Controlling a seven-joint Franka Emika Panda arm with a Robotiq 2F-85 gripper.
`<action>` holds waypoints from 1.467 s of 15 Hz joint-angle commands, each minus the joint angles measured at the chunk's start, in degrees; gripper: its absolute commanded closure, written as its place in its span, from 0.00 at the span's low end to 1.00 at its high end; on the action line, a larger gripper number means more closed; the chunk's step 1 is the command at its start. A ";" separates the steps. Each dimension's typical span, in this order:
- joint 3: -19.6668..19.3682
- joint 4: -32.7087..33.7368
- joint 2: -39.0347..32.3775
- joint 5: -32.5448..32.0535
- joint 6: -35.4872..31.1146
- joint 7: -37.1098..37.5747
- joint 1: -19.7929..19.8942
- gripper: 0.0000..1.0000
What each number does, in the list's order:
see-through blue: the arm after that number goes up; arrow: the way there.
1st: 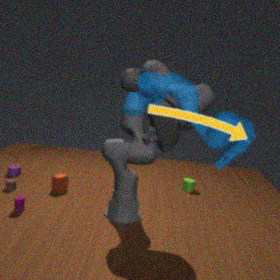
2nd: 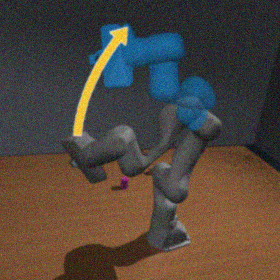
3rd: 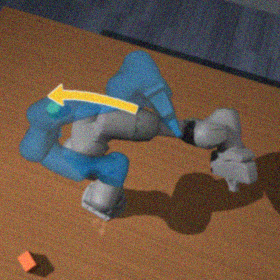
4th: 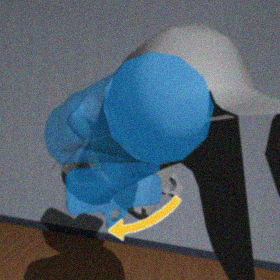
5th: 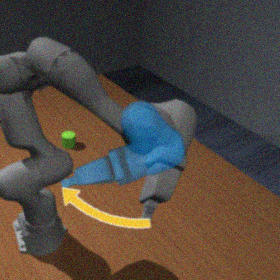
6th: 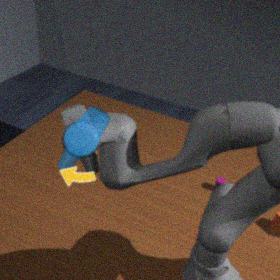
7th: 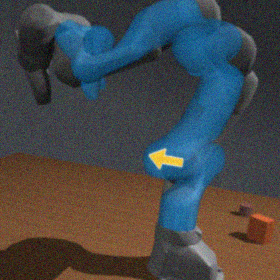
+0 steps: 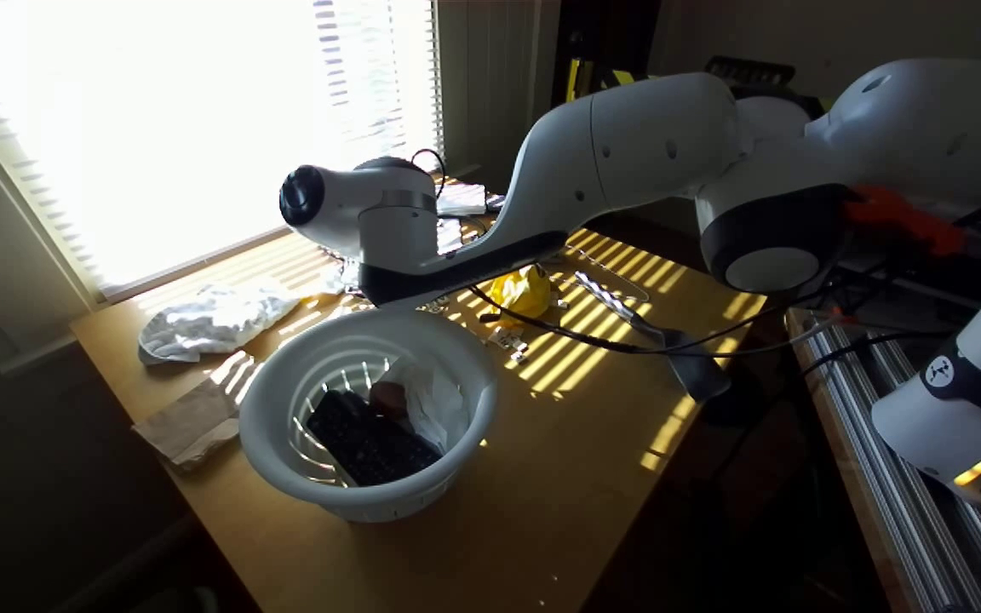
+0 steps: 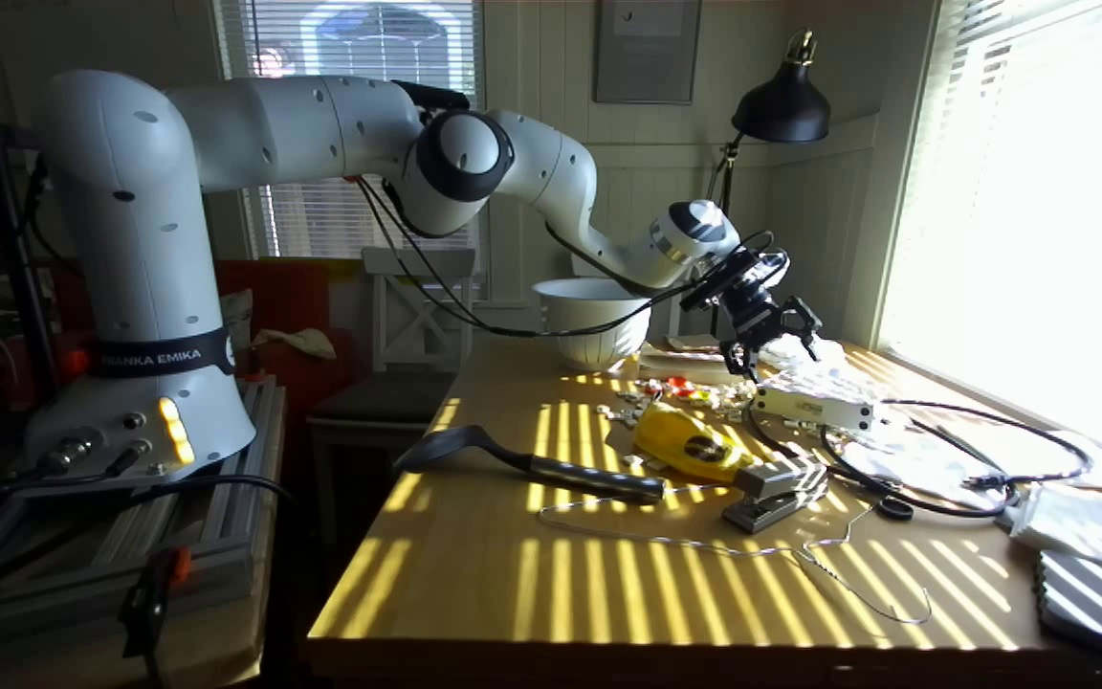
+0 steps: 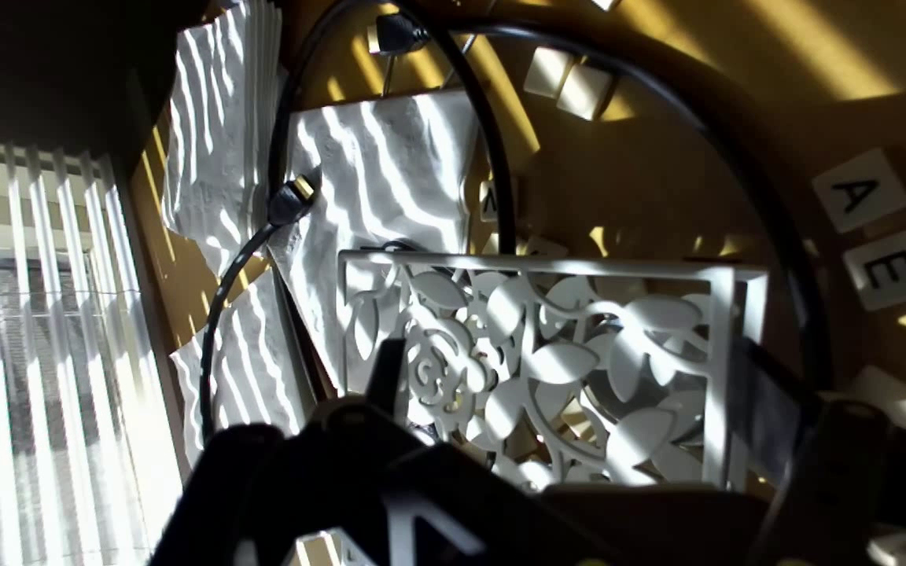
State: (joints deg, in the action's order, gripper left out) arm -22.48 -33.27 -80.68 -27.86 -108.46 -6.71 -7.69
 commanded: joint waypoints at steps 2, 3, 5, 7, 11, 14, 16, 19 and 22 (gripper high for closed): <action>-3.16 3.40 -2.77 -1.39 1.51 1.63 -0.23 0.00; -3.42 3.50 -3.08 -1.25 1.81 1.67 -0.13 0.00; -3.92 3.65 -3.56 -1.04 2.80 1.78 0.06 0.00; -4.13 3.72 -4.05 -0.63 4.18 1.59 0.57 0.00; -4.59 3.97 -5.33 -0.54 7.28 0.90 1.68 0.00; -5.57 4.63 -5.67 -0.92 7.31 1.38 1.85 0.01; -6.58 4.95 -5.65 -1.25 7.07 1.66 1.38 0.25; -8.33 5.44 -5.23 -2.05 6.20 2.28 -0.07 0.47; -10.05 6.19 -4.79 -2.06 5.50 3.37 -1.30 0.68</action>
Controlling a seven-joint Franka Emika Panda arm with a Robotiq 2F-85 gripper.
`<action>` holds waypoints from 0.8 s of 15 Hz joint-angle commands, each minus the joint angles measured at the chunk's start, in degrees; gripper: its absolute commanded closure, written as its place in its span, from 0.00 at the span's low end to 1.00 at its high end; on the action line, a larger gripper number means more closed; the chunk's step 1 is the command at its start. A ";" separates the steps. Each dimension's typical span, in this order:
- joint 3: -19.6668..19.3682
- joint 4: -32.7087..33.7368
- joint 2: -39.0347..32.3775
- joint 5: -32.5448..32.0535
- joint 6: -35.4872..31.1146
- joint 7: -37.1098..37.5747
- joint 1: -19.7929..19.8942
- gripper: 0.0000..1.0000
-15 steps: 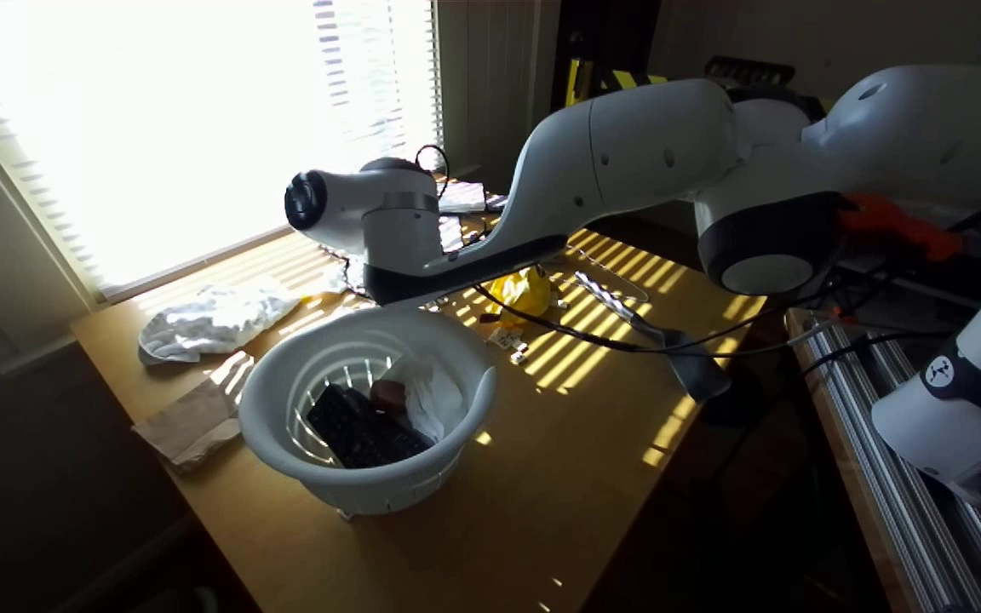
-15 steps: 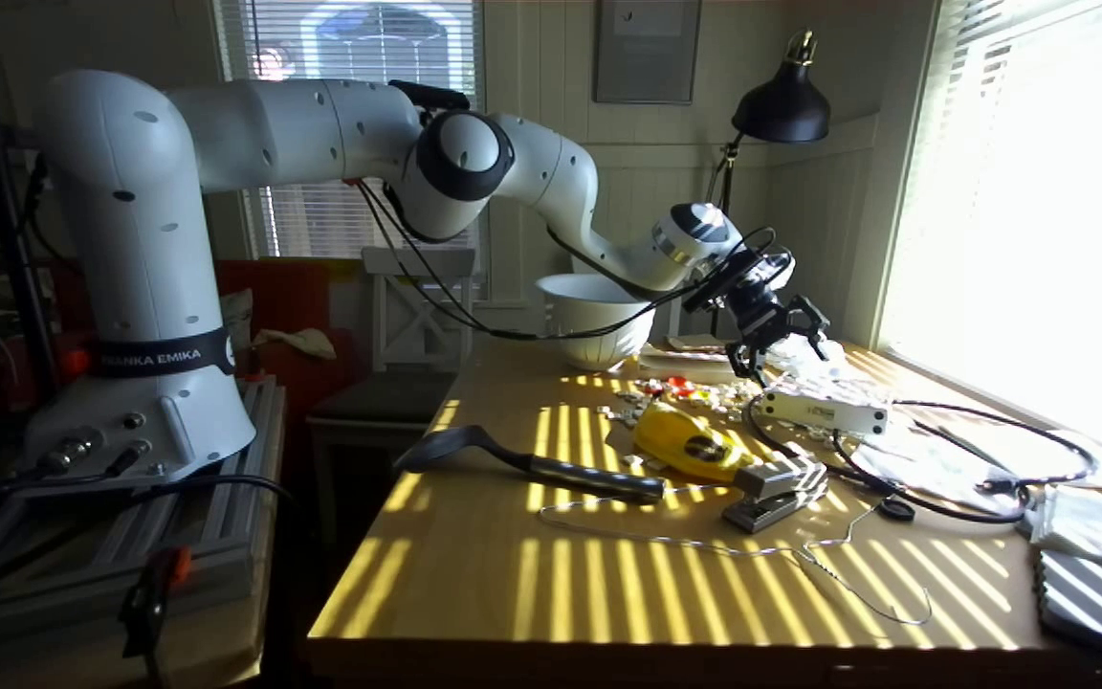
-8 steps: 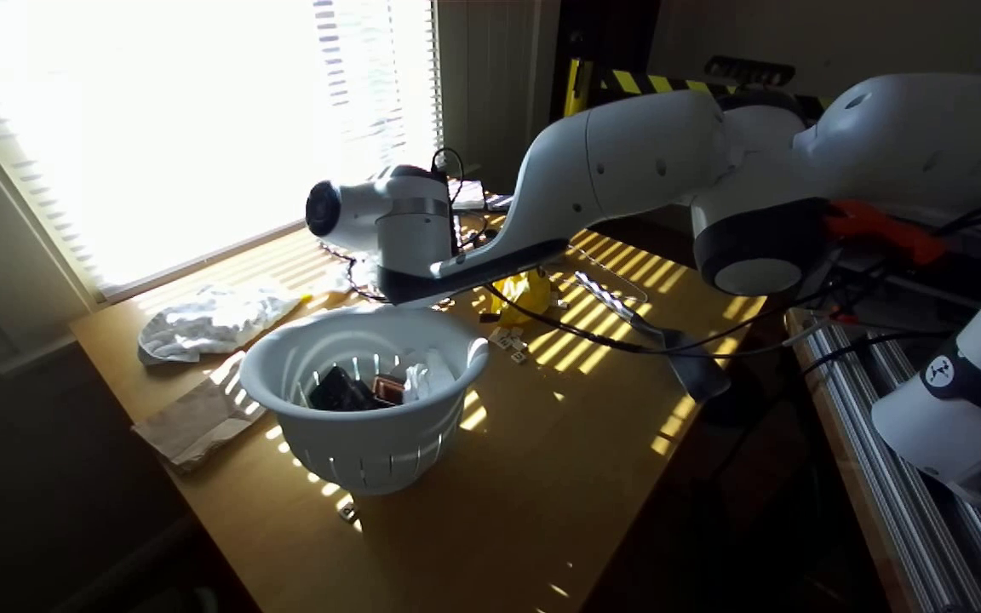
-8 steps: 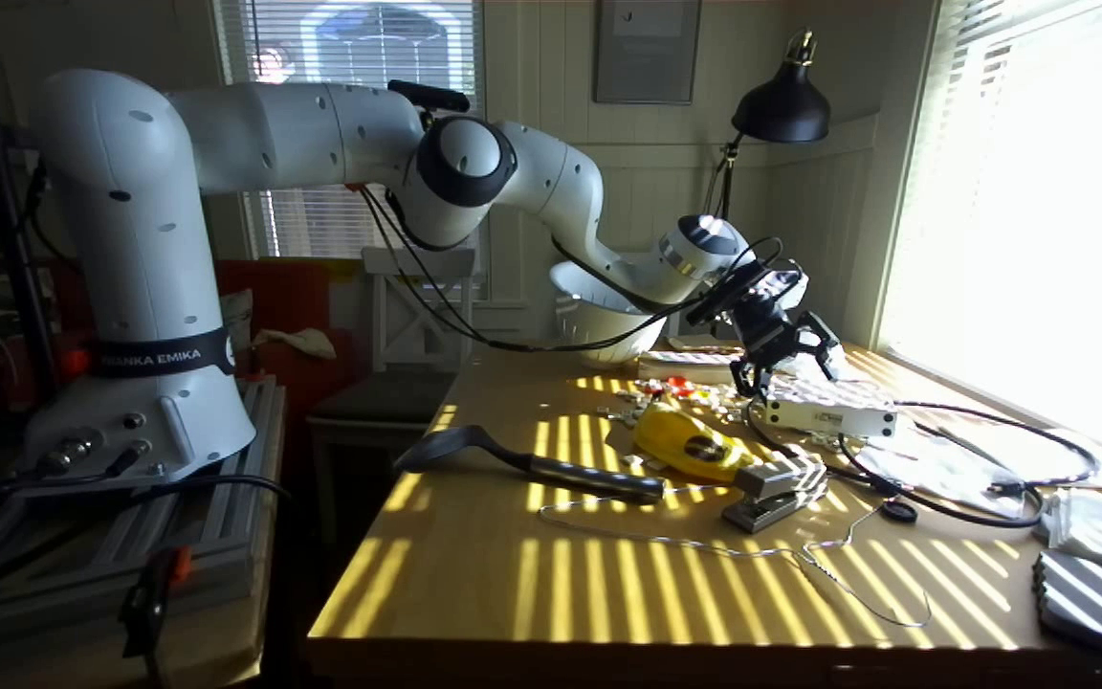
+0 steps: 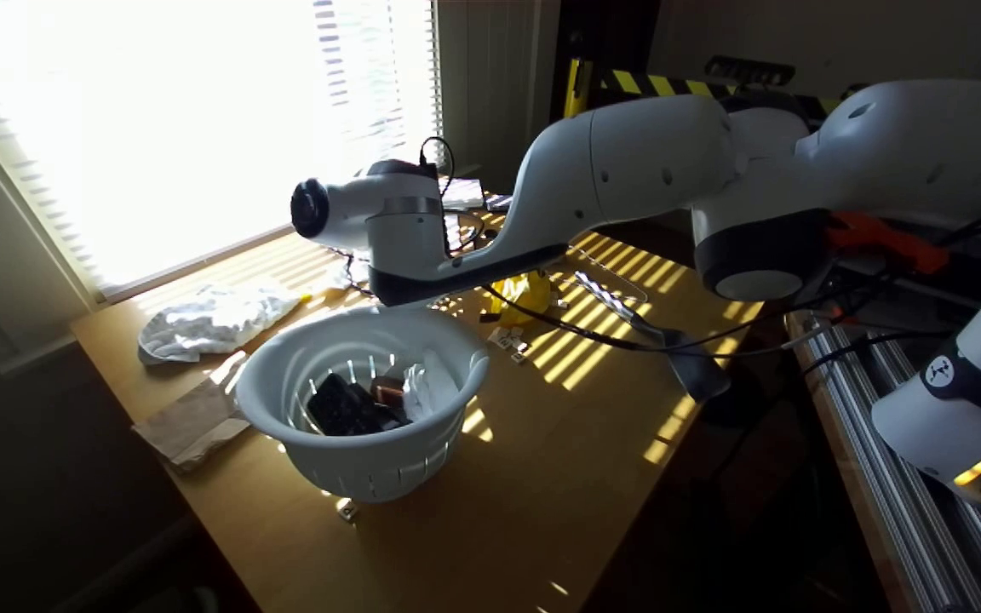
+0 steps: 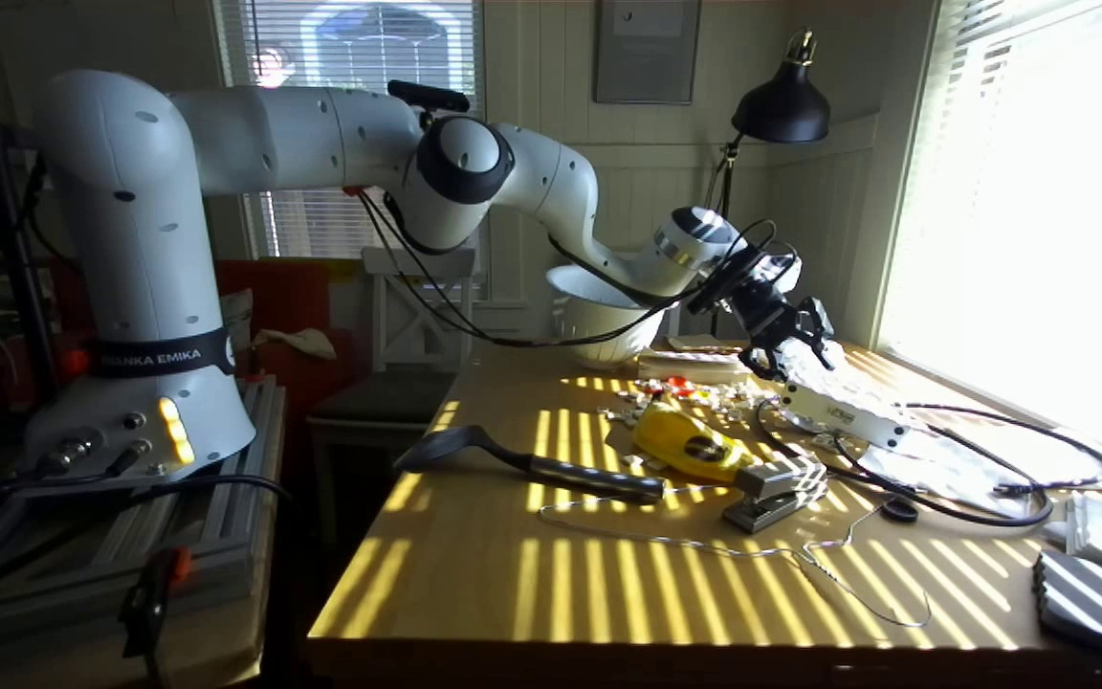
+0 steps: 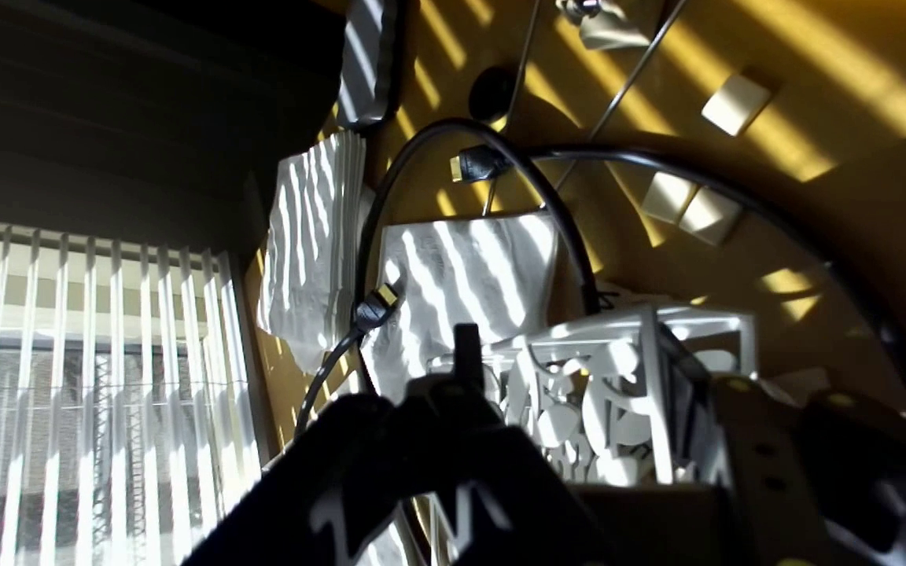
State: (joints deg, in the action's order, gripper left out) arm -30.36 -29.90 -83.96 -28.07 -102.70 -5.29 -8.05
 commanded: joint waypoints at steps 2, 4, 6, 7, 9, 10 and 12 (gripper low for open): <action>-2.76 3.16 -1.18 -1.24 -0.51 3.19 -1.35 0.82; -3.03 3.33 -0.86 -0.84 -0.55 4.34 -1.49 0.96; 0.48 10.61 -3.09 -1.65 2.60 5.10 1.87 1.00; 0.92 6.00 -0.40 -1.51 0.64 6.66 1.04 1.00; 2.21 4.84 1.59 -0.48 -0.64 8.51 2.04 0.99; 2.86 4.83 2.13 -0.27 -1.06 9.38 2.61 0.99; 3.73 4.85 3.88 0.13 -2.47 12.85 3.43 0.99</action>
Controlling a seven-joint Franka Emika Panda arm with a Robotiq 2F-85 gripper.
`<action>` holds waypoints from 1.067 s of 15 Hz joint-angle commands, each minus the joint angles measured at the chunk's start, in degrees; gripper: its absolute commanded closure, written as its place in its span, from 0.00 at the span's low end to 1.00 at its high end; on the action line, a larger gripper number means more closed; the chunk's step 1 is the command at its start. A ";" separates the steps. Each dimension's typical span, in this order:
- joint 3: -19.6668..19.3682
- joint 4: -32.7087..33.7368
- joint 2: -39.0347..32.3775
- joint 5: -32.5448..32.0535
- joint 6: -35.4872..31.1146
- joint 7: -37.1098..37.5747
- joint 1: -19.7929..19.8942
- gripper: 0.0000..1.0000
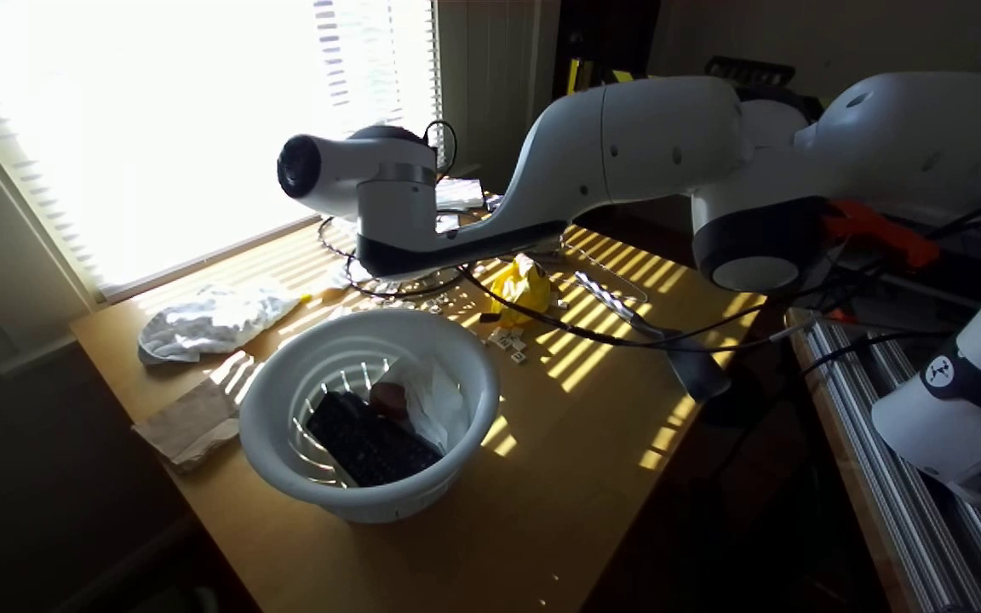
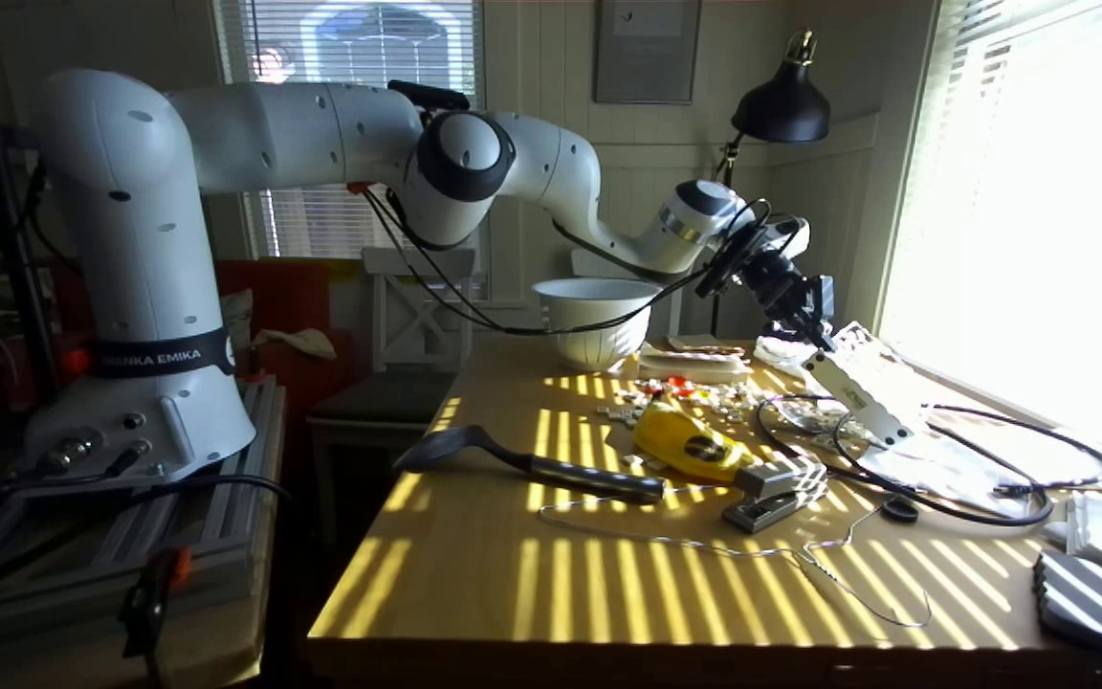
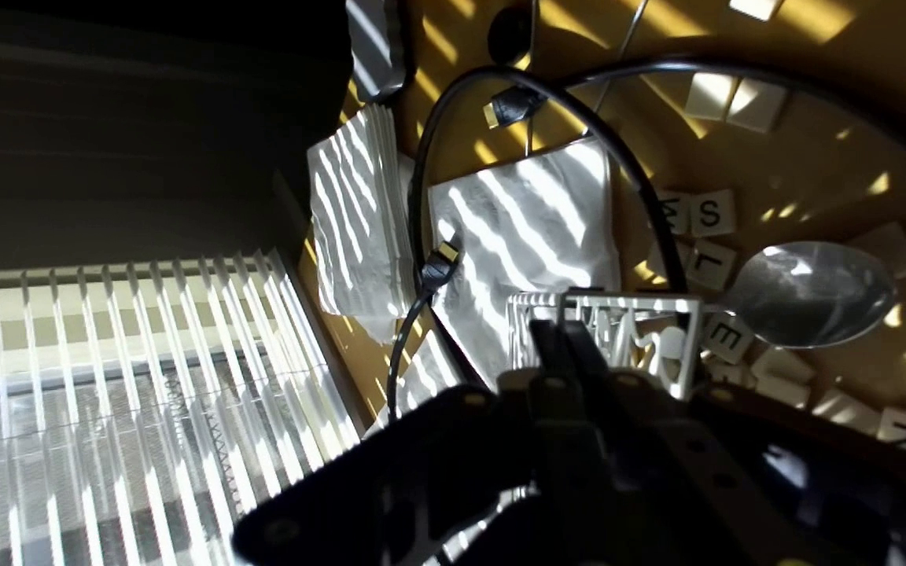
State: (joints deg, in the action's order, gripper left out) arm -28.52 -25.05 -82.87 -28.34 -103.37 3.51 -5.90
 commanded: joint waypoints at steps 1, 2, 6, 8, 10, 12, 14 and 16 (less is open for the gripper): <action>1.95 0.02 3.78 0.28 -2.58 6.08 1.38 0.99; 1.81 0.04 4.73 0.00 -3.13 7.91 1.28 0.99; 2.39 0.24 8.57 0.81 -4.50 15.30 0.97 0.99; 3.55 0.30 9.91 1.83 -5.46 18.71 1.39 0.99; 4.30 0.32 10.77 2.56 -6.66 22.70 1.58 0.99; 4.60 0.31 11.05 3.14 -8.30 27.21 1.62 0.99; 4.53 0.31 10.70 3.61 -11.22 31.83 1.52 0.99; 4.34 0.12 10.30 3.68 -14.73 36.46 1.38 0.99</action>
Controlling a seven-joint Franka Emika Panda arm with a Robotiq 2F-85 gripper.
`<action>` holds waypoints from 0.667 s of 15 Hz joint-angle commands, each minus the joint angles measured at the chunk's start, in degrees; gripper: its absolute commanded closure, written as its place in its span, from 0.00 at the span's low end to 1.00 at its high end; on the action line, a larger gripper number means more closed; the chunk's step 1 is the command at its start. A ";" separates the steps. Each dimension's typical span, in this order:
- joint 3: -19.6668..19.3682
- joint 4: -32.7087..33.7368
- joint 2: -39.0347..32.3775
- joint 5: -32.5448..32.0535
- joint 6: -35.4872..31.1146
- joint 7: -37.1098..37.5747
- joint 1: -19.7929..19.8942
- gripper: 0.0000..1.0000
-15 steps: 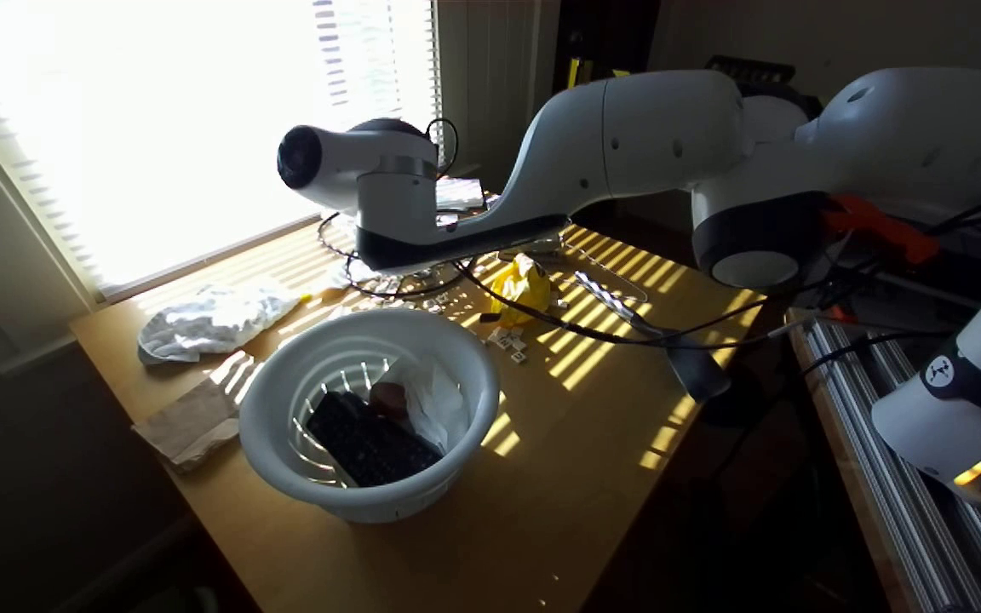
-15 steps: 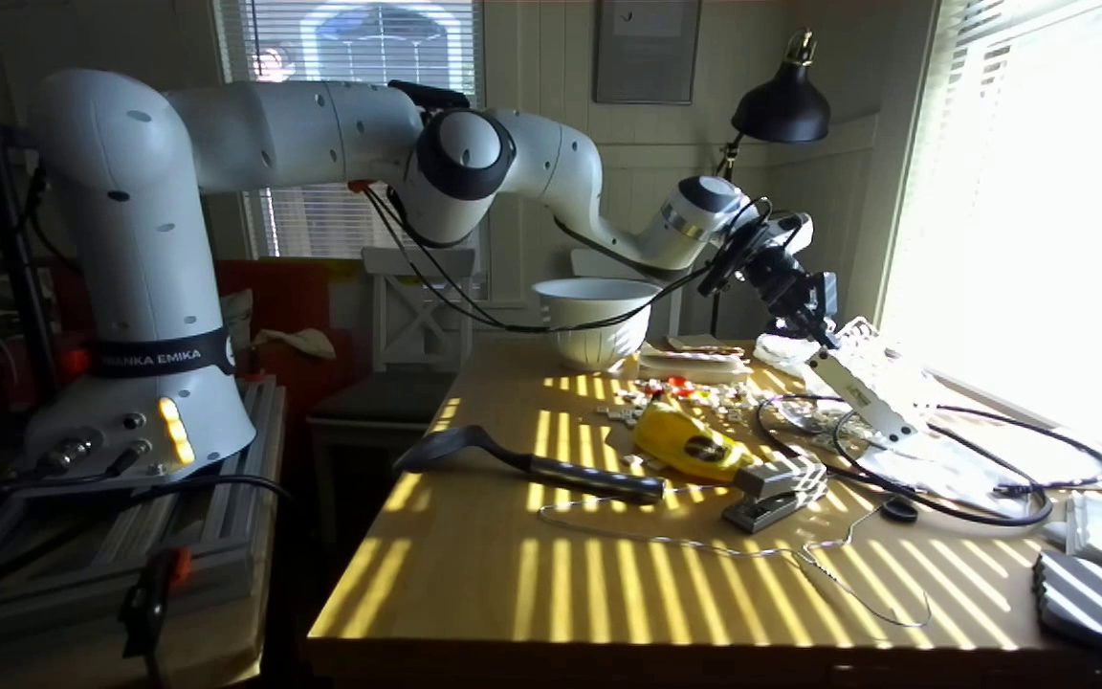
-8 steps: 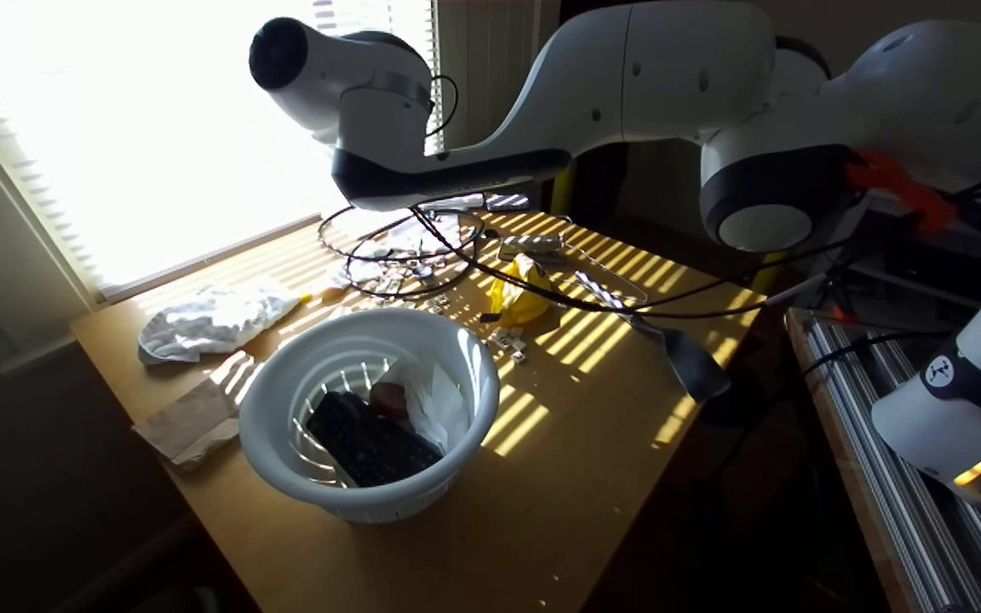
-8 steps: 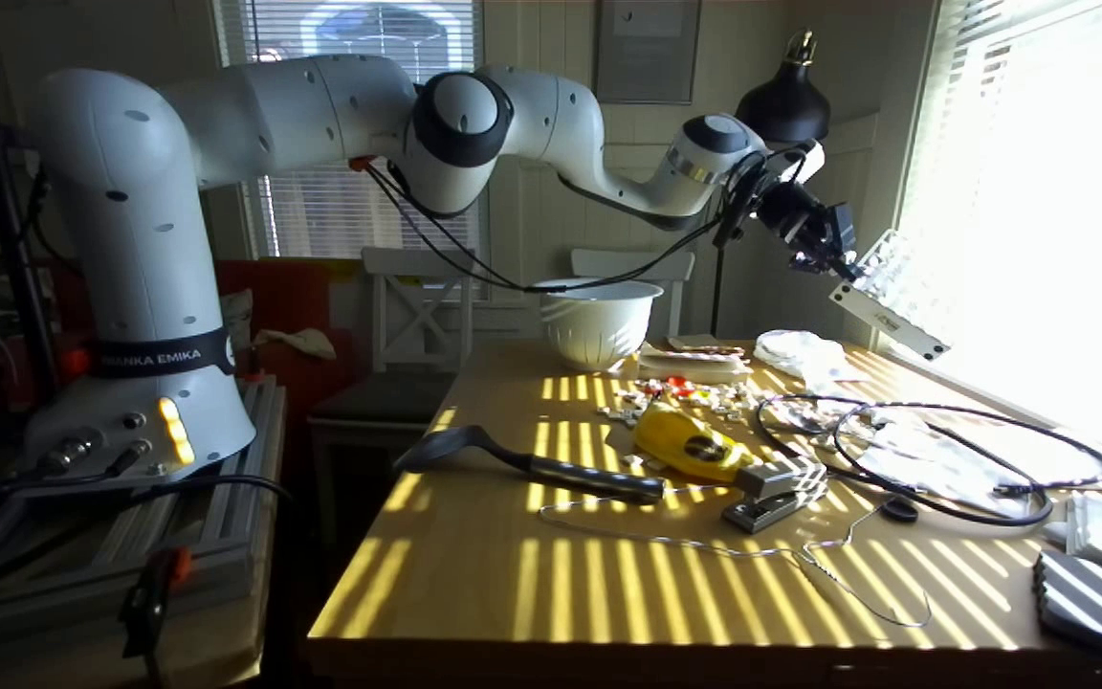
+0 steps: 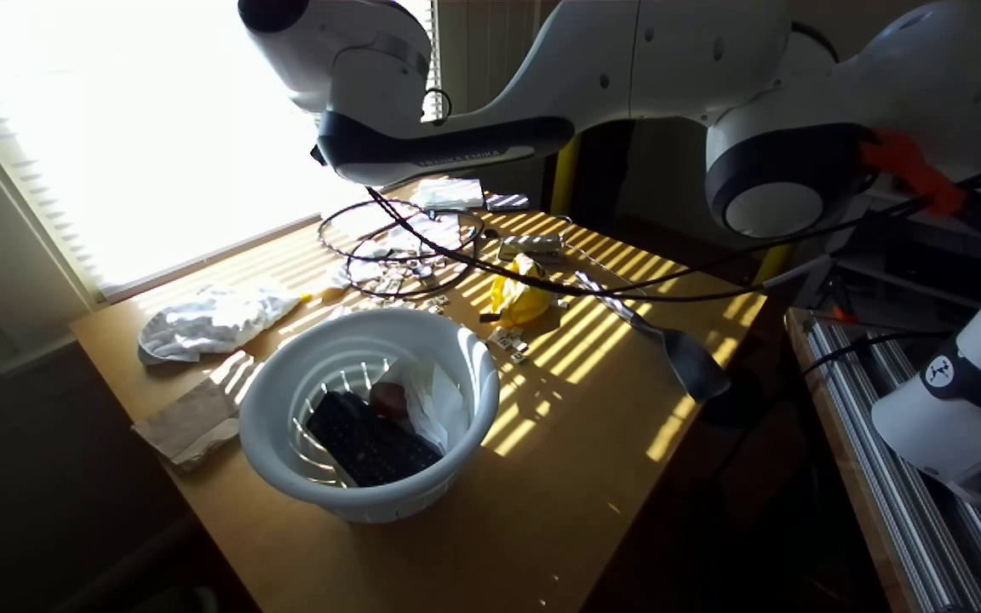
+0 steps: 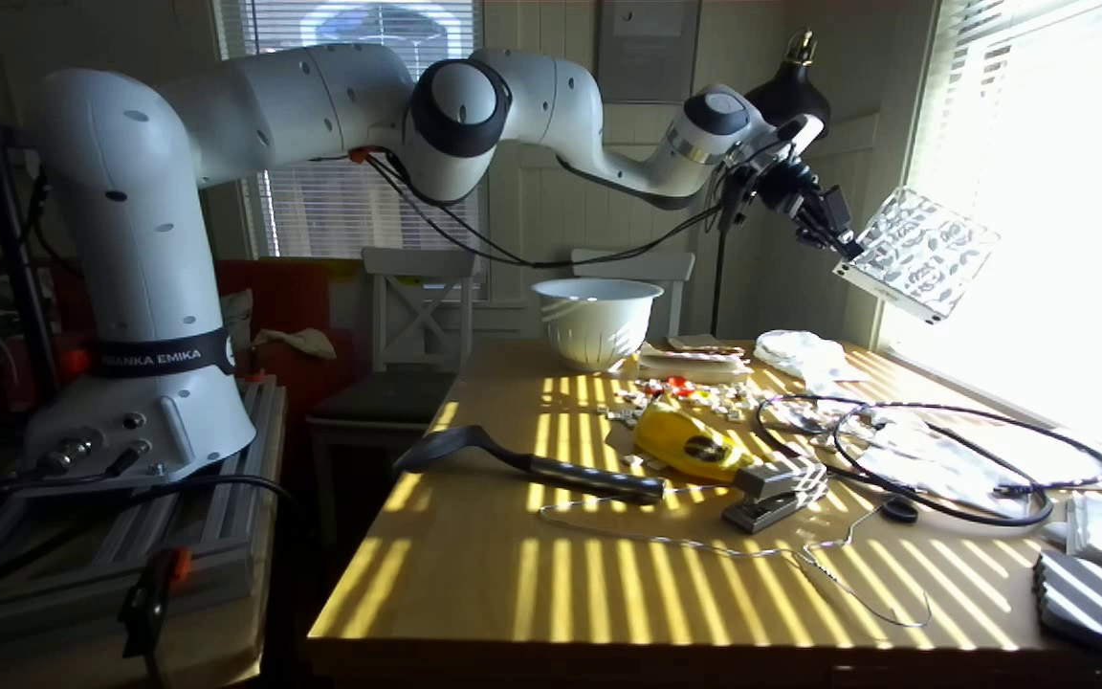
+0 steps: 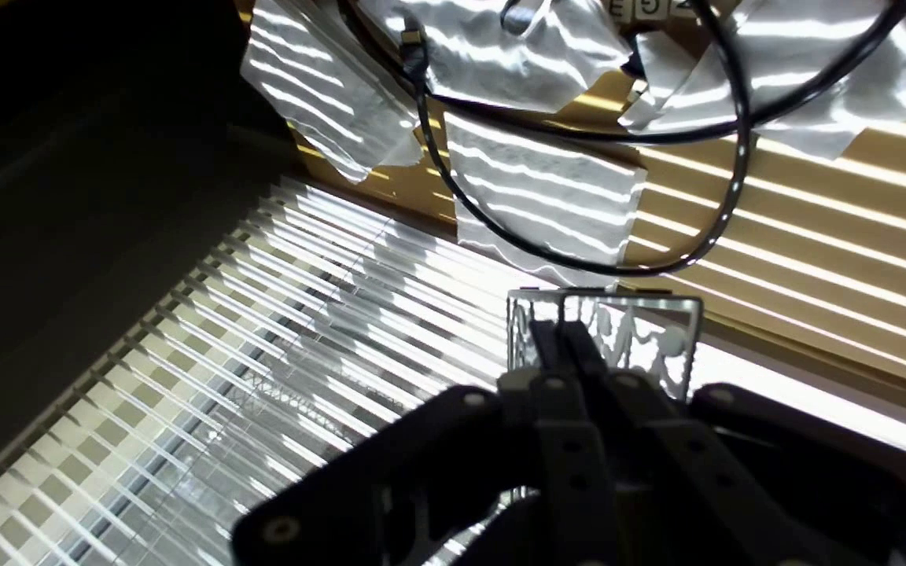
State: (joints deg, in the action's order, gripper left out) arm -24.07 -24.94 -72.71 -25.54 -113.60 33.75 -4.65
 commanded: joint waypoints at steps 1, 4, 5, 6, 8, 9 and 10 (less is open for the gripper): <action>-0.42 -0.16 -0.03 0.79 -5.30 9.36 -0.17 0.99; -0.78 -0.40 -0.62 0.74 -8.82 17.75 -0.38 0.99; -0.54 -0.40 -0.93 0.93 -10.75 20.02 -0.18 0.99; -0.33 -0.42 -1.29 1.08 -13.28 21.76 0.12 0.99; -0.18 -0.48 -1.40 0.87 -11.83 19.08 -0.07 0.97; -0.05 -0.50 -1.78 1.24 -14.01 19.67 0.15 0.97; 0.05 -0.50 -2.06 1.40 -15.05 19.97 0.35 0.97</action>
State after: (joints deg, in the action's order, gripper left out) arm -23.50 -25.44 -74.77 -24.77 -128.68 53.97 -4.22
